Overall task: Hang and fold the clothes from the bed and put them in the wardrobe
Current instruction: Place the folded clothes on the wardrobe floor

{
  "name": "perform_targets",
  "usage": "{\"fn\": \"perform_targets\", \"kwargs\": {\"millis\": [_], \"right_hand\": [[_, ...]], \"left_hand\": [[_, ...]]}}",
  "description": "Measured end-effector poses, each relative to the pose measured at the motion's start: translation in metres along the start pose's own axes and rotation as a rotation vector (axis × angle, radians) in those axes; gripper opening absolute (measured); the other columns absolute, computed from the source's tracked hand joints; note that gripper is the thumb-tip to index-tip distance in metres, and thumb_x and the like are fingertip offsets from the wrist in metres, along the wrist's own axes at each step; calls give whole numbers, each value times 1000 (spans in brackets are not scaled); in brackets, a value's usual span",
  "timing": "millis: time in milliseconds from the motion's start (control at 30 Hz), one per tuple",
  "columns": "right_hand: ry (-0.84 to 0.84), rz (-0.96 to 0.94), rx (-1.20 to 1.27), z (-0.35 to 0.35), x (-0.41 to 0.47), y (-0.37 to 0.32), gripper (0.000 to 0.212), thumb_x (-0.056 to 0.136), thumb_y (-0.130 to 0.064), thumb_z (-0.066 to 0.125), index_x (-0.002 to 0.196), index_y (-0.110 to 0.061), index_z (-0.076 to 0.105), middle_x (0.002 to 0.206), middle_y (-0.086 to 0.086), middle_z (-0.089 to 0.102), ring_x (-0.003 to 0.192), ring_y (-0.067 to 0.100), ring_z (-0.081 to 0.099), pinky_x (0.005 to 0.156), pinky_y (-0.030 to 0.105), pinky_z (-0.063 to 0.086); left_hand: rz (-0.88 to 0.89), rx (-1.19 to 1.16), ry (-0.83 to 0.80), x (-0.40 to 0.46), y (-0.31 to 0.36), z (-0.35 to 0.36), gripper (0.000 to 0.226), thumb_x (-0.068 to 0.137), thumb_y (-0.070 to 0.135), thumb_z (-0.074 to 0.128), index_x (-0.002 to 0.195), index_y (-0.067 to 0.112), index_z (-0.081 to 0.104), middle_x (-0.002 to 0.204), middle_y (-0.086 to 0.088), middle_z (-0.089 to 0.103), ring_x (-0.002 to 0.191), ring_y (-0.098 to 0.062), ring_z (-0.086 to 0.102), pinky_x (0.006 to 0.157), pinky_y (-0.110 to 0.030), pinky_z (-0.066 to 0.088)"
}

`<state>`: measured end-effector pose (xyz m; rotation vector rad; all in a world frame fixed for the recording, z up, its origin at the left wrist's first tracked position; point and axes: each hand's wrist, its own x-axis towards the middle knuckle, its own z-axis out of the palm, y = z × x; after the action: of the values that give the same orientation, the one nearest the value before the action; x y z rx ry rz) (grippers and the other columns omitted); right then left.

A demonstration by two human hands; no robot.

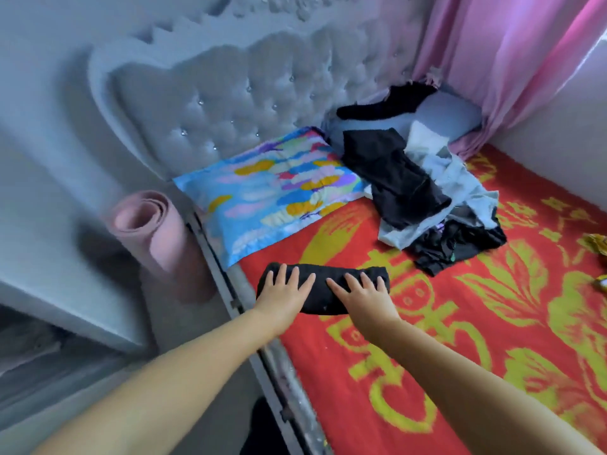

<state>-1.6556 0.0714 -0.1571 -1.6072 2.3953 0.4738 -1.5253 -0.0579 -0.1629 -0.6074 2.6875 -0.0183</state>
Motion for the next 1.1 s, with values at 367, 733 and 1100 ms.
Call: {"fn": "perform_targets", "kwargs": {"millis": [367,733,1100], "right_hand": [[70,-480,-205,-90,17,-256,82,94,-11,49,153,-30,-3,157,10,14,144,34,14,115,54,16],[84,-824,-288,-129,0,-590,86,92,-10,53,153,-30,-4,156,10,17,144,35,18,116,51,18],[65,-1020,-372,-156,9,-772,88,90,-7,54,153,-33,-2,156,8,20,143,32,21,115,48,21]], "left_hand": [[-501,-168,-19,-219,-167,70,94,86,-4,56,152,16,-7,157,-22,6,143,-45,4,116,-55,12],[-801,-249,-196,-465,-351,177,97,86,-7,55,152,17,-12,157,-22,4,144,-45,4,116,-52,15],[-992,-394,-217,-575,-454,241,87,89,1,53,153,17,-4,156,-22,10,143,-43,9,116,-52,15]]}}
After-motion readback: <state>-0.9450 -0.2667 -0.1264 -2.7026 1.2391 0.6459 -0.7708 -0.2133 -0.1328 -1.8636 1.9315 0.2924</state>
